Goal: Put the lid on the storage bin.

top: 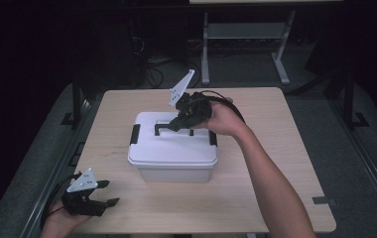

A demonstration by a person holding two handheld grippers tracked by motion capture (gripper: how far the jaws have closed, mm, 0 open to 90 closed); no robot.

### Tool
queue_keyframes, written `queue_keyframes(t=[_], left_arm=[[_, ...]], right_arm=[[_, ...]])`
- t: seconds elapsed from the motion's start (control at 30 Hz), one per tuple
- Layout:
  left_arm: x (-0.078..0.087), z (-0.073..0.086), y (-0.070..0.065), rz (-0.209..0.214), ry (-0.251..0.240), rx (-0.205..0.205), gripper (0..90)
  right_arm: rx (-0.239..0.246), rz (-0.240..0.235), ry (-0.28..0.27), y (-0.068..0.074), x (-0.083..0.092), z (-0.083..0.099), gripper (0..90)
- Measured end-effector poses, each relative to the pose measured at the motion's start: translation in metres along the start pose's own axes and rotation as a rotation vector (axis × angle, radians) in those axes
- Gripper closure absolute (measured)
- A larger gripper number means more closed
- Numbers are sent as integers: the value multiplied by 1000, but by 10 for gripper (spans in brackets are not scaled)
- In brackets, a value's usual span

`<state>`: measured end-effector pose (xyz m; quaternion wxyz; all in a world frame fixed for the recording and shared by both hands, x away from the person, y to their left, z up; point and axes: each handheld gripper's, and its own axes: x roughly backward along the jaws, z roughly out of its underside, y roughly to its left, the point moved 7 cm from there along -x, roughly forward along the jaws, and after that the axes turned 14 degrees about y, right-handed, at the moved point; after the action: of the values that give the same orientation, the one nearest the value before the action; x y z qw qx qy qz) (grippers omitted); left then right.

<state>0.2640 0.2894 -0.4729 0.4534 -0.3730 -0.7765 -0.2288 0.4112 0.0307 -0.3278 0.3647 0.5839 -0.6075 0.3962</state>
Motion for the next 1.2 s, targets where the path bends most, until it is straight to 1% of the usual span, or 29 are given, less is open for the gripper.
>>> queue_keyframes(t=[0.23, 0.37, 0.7, 0.77, 1.07, 1.2], left_arm=[[1, 1, 0, 0, -3, 2, 291], [1, 1, 1, -3, -6, 3, 291], [1, 2, 1, -4, -6, 4, 291], [1, 2, 1, -4, -7, 7, 291], [1, 2, 1, -3, -4, 6, 291], [1, 3, 1, -3, -3, 6, 291]], right_arm=[[-8, -7, 8, -2, -6, 1, 841], [-15, 2, 11, -4, -7, 2, 840], [-24, -1, 0, -7, -10, 1, 840], [-27, 6, 11, -8, -11, 3, 839], [-43, -12, -2, -6, -16, 6, 837], [-43, -14, 3, -6, -19, 5, 836]])
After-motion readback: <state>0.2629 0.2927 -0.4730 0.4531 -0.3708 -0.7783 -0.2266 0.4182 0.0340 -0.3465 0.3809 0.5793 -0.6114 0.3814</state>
